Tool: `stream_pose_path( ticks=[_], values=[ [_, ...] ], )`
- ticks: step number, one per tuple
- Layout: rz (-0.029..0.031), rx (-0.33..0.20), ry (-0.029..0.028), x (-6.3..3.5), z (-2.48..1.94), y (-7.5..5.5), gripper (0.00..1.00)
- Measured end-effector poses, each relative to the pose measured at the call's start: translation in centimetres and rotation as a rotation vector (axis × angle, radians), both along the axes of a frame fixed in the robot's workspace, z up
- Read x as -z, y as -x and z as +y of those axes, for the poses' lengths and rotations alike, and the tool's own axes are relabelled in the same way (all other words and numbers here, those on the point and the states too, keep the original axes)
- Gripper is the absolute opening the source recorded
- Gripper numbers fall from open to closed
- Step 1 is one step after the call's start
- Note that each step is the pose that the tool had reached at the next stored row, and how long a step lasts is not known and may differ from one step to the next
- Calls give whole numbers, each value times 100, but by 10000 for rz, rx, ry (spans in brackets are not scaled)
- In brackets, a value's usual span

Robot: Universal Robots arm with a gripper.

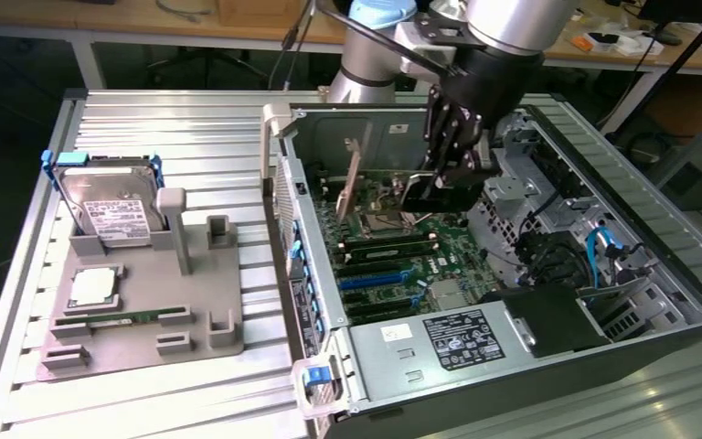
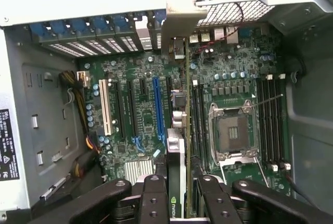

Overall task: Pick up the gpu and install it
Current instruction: 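Insert the gpu into the slot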

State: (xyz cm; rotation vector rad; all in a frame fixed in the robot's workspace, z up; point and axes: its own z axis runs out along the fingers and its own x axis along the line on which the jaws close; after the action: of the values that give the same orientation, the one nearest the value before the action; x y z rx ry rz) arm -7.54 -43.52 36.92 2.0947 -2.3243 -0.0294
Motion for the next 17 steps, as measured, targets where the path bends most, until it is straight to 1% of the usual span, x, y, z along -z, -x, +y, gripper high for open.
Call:
stream_pose_path(
  ticks=[17],
  values=[
    [-1, 106, 21, 121, 8, 0, 27]
  ],
)
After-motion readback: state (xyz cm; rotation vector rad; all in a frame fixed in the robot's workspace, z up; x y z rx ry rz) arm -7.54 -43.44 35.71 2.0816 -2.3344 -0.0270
